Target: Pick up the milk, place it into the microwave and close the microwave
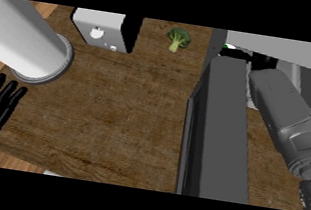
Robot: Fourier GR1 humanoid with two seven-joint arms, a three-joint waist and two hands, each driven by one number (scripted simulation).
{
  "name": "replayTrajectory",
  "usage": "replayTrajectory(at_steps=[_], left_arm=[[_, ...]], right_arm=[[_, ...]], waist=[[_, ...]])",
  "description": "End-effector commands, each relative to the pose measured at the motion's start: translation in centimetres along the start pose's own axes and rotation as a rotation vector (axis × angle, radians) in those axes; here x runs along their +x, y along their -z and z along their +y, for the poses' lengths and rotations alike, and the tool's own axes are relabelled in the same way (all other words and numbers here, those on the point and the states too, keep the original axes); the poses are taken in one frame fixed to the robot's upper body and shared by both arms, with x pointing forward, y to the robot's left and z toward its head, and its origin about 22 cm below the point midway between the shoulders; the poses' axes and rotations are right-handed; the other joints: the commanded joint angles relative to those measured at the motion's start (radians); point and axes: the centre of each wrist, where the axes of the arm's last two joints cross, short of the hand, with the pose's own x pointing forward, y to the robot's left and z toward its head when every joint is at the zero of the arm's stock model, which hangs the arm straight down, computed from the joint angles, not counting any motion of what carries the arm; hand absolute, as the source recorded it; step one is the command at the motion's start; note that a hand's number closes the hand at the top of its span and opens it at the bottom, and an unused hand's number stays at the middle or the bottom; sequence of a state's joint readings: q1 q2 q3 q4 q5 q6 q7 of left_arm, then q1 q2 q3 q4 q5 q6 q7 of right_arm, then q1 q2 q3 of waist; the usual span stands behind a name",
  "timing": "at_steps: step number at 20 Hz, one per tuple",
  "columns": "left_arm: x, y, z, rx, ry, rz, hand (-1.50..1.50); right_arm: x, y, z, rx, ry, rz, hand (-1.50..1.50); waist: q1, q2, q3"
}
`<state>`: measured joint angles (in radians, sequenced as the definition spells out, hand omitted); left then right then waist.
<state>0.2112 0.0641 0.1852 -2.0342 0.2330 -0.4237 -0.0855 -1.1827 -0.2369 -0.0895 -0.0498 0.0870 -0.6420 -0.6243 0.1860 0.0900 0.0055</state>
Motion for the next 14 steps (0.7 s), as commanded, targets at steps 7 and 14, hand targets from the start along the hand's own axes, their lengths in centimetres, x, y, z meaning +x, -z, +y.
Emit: replayTrajectory(at_steps=[7,14], left_arm=[[-0.8,1.1,-1.4,-0.025,0.001,0.003,-1.5],[-1.0,0.8,-1.9,-0.032,0.019,0.012,-1.5]], right_arm=[[0.5,-0.8,1.4,0.093,0.165,0.054,-1.5],[-1.3,-1.2,0.2,0.091,0.142,0.059,-1.5]], waist=[[-0.016,-0.005,0.002],[-0.016,-0.01,0.001]])
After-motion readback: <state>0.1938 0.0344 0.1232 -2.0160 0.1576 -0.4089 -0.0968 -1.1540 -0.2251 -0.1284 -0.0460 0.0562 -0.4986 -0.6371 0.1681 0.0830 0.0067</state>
